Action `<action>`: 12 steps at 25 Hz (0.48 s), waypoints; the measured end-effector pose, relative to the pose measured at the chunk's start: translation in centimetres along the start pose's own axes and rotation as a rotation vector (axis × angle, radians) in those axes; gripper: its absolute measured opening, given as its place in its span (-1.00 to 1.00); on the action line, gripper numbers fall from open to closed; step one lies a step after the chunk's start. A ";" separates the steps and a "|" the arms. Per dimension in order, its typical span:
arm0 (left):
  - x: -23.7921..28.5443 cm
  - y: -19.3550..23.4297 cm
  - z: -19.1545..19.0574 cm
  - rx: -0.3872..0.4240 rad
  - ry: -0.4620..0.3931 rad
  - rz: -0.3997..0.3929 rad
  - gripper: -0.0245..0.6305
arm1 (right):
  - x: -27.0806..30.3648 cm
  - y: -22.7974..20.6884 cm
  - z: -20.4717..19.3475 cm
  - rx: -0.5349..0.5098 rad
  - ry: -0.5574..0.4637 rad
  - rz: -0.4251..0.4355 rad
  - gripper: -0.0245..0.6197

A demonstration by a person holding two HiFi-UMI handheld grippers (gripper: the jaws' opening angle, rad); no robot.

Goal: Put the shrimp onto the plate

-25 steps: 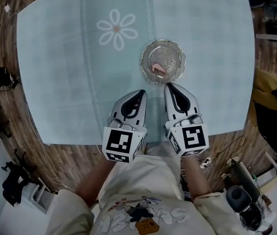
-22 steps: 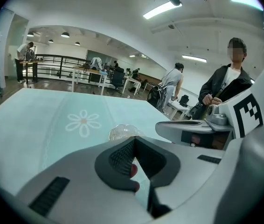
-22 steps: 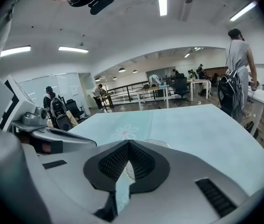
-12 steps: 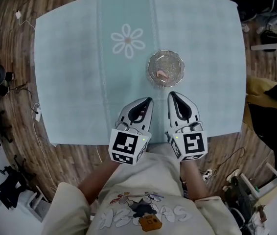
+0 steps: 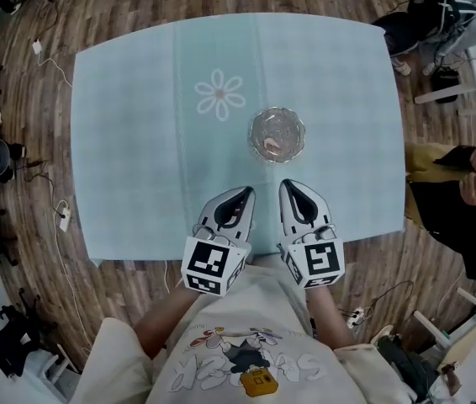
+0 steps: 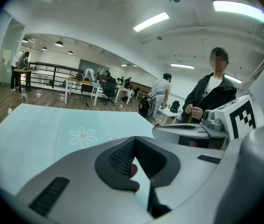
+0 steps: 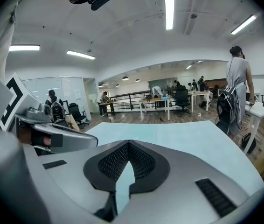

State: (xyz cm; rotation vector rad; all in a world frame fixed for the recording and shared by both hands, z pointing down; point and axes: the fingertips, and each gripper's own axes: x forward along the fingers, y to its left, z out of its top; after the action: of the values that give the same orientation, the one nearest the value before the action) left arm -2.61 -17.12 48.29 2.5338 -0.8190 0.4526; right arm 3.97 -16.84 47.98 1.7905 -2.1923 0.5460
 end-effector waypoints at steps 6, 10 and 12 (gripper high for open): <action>-1.7 -1.2 0.7 0.029 -0.017 -0.012 -0.90 | -1.8 1.9 0.7 -0.015 -0.014 0.019 -0.85; -2.4 -2.5 0.6 0.030 -0.003 -0.043 -0.90 | -3.2 2.3 0.9 0.024 -0.028 0.012 -0.85; -2.8 -3.0 0.6 -0.045 0.019 -0.078 -0.90 | -3.8 2.4 0.8 0.037 -0.032 0.011 -0.85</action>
State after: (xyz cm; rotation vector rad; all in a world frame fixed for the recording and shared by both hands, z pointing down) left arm -2.84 -13.85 45.66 2.5065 -0.7122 0.4279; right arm 2.40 -13.44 45.32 1.8182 -2.2286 0.5678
